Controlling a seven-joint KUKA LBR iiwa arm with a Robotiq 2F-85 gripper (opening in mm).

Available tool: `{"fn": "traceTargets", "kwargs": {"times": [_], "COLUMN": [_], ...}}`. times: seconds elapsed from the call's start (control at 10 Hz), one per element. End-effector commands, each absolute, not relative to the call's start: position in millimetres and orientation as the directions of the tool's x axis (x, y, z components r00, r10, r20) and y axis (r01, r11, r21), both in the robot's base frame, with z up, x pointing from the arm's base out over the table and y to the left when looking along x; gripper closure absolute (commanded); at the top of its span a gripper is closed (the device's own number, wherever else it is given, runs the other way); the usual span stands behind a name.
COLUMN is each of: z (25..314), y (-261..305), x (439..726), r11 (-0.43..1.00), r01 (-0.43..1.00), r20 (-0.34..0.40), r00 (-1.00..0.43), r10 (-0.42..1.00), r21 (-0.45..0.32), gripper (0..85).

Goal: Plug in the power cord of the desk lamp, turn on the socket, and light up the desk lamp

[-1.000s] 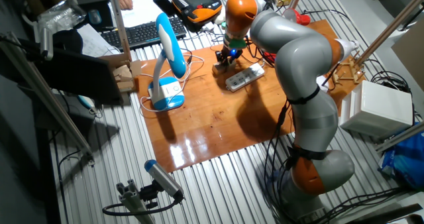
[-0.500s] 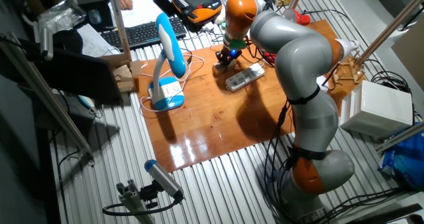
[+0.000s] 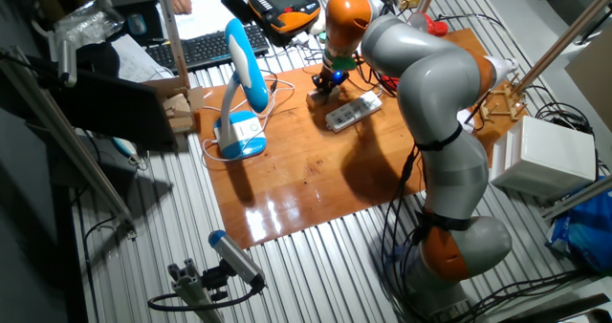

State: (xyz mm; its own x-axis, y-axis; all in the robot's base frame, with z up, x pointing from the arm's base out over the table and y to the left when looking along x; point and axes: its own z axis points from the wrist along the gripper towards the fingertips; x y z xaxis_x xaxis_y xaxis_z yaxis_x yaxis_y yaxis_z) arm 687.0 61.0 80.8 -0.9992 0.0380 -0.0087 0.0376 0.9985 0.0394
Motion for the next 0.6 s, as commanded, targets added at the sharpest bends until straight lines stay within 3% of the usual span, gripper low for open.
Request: {"fn": "traceTargets", "kwargs": {"times": [0.0,0.5], "z": [86,133], "y": [61,60], "x": [685,658], "r11": [0.999,0.990], "r01": [0.027,-0.144], "r20": [0.005,0.024], "r00": [-1.000,-0.989], "r10": [0.027,-0.144], "r21": [0.043,0.002], "gripper": [85.0,85.0]}}
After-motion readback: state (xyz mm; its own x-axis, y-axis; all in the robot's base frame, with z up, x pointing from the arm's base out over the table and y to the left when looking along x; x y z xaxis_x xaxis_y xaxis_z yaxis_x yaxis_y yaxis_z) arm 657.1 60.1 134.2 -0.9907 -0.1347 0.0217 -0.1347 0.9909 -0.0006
